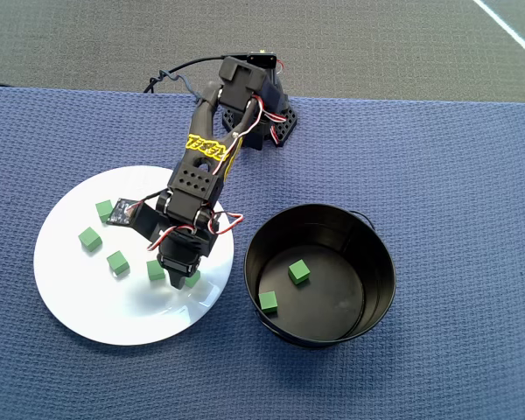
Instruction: Pick up the green cubes from the white plate and place them in the black recipient
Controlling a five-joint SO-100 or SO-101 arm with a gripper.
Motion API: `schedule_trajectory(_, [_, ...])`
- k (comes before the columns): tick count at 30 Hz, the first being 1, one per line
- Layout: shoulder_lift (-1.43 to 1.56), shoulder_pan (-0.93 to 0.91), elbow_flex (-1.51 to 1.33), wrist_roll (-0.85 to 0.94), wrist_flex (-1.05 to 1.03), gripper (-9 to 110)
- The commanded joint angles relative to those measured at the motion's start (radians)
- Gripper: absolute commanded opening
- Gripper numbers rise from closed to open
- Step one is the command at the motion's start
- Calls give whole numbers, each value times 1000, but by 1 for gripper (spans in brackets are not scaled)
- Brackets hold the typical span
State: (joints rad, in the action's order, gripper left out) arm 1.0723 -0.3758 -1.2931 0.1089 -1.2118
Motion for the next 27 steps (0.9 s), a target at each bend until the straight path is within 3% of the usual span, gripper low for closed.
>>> schedule_trajectory(1, [6,-17,69,11,9,14])
schedule_trajectory(9, [14,-17,44,3,34,12])
schedule_trajectory(16, [21,-18,25,-3,52,0])
schedule_trajectory(27, [103,-40,26,-37,12,0])
